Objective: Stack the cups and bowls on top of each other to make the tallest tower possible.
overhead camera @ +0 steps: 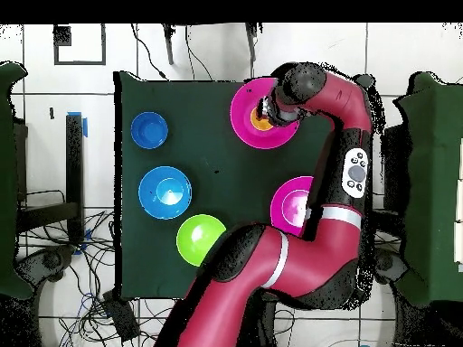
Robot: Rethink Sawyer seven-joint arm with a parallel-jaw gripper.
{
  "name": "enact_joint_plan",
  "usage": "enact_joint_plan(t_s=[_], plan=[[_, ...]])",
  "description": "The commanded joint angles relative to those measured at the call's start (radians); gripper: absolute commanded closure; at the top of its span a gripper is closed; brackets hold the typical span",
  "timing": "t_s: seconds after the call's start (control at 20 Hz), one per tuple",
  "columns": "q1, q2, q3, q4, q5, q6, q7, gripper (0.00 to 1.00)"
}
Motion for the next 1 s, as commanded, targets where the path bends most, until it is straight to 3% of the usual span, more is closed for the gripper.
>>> enact_joint_plan(t_s=[0.05,0.9,0.95,1.0], plan=[[0.039,-0.014,0.083,-0.036,-0.062,0.130,-0.295,0.00],[0.052,-0.043,0.063,-0.064,-0.080,0.169,-0.320,0.00],[0.053,-0.042,0.056,-0.068,-0.087,0.176,-0.309,1.00],[0.053,-0.041,0.056,-0.068,-0.087,0.172,-0.309,1.00]])
